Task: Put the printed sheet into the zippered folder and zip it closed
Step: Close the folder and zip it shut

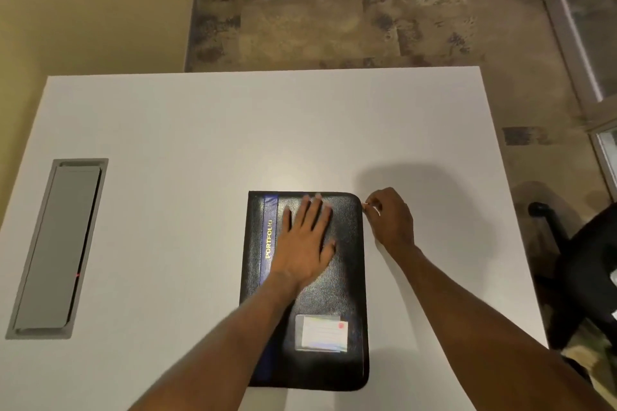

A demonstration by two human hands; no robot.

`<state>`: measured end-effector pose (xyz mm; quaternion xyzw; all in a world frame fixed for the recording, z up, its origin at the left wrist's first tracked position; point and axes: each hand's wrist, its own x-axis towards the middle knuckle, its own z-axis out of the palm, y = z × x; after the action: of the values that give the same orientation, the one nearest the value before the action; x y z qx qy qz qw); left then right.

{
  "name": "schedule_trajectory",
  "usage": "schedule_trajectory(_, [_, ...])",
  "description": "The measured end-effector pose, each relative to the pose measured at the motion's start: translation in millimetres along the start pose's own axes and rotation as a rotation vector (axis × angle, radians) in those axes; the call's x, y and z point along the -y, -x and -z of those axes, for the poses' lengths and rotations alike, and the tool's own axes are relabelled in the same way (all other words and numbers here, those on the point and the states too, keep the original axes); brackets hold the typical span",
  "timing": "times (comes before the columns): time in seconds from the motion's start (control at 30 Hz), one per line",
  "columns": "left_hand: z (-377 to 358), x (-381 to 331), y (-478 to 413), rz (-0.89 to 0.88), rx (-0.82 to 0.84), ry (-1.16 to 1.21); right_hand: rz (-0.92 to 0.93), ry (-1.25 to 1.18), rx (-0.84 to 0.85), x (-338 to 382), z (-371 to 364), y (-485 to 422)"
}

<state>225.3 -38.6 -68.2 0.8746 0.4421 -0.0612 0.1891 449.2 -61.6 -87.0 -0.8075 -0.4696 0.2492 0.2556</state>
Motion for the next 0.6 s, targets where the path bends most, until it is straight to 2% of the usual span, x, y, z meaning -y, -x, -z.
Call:
schedule_trajectory(0.07, [9,12,-17,0.089,-0.032,0.014,-0.006,-0.018,-0.015,-1,-3,6])
schedule_trajectory(0.23, [12,24,-40,0.243,0.028,0.078,-0.017,-0.054,-0.045,-3,-7,9])
schedule_trajectory(0.43, [-4,18,-46,0.298,-0.056,0.17,0.022,-0.058,-0.055,-5,-8,2])
schedule_trajectory(0.6, [-7,18,-45,0.296,-0.105,0.201,0.104,-0.035,0.078,3,-3,-31])
